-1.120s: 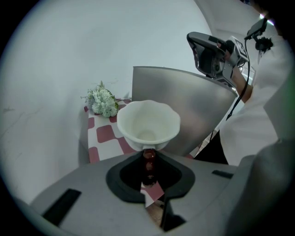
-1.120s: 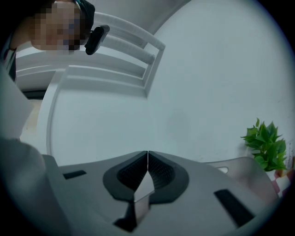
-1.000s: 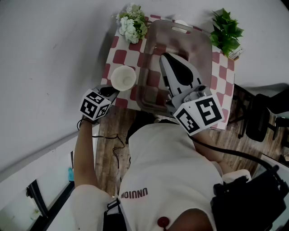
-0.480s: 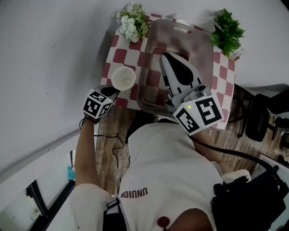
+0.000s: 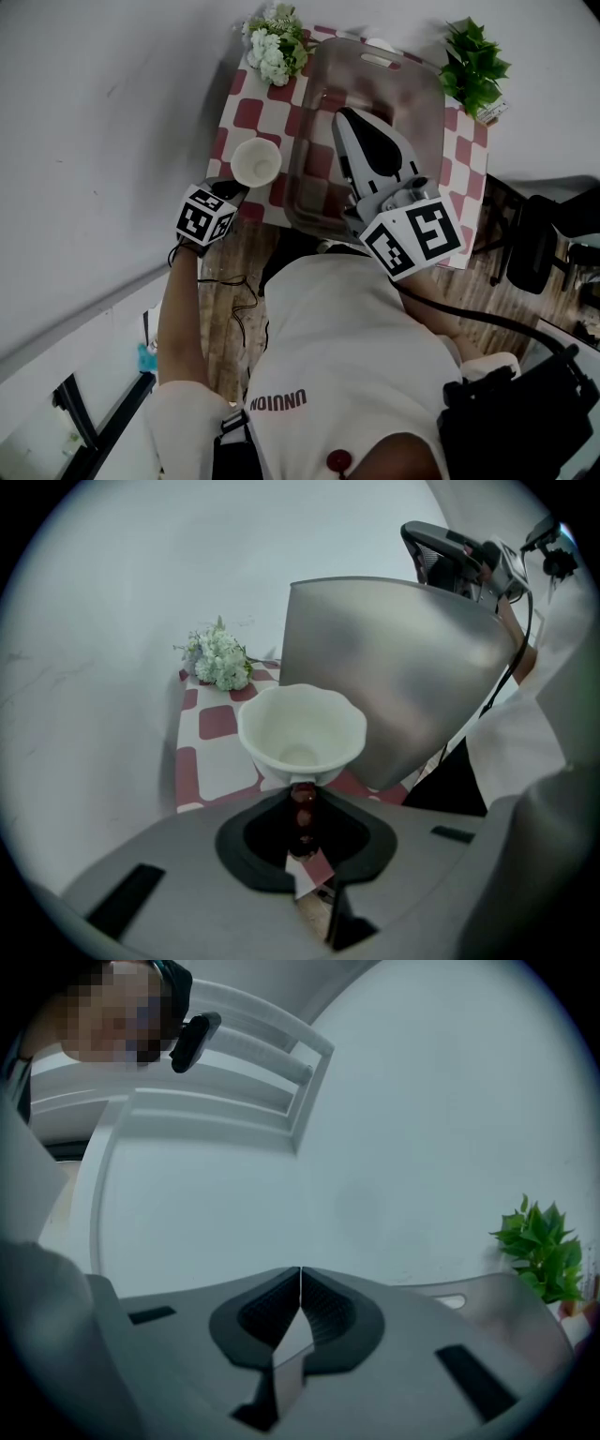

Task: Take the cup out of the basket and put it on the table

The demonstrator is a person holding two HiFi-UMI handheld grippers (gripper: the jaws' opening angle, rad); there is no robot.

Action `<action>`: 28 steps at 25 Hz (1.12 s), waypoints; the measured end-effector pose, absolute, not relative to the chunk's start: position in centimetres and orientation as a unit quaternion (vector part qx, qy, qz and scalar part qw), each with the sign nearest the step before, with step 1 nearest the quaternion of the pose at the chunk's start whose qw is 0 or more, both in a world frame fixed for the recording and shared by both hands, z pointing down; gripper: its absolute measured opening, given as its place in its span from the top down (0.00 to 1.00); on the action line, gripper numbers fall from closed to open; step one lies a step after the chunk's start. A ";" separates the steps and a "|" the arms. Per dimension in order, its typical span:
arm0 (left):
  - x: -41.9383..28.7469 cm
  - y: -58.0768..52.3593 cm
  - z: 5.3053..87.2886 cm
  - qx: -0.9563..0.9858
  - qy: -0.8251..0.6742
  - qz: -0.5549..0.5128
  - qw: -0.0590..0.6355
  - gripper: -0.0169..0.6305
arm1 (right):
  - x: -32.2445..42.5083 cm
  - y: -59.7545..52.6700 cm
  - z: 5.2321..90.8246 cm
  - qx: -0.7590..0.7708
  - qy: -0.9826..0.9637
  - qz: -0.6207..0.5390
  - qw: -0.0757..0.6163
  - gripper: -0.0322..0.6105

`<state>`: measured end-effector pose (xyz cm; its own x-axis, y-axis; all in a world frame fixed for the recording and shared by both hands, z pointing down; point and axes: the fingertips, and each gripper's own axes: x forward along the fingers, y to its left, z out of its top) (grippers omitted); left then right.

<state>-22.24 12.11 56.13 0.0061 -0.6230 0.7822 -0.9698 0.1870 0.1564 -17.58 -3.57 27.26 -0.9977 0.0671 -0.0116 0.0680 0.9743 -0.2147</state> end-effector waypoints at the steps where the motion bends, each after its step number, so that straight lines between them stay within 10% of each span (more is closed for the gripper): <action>1: -22.2 12.2 56.2 0.596 -0.668 0.226 0.385 0.90 | -17.6 -3.5 27.3 0.034 0.994 -0.108 0.002 0.92; 28: -22.1 12.8 57.9 0.578 -0.680 0.239 0.383 0.90 | -17.9 -3.1 27.5 0.039 0.994 -0.106 -0.003 0.92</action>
<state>-22.07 12.78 57.87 -0.0390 -0.6033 0.7965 -0.9689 0.2178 0.1175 -17.89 -3.14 27.48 -0.9969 0.0788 -0.0030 0.0777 0.9744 -0.2111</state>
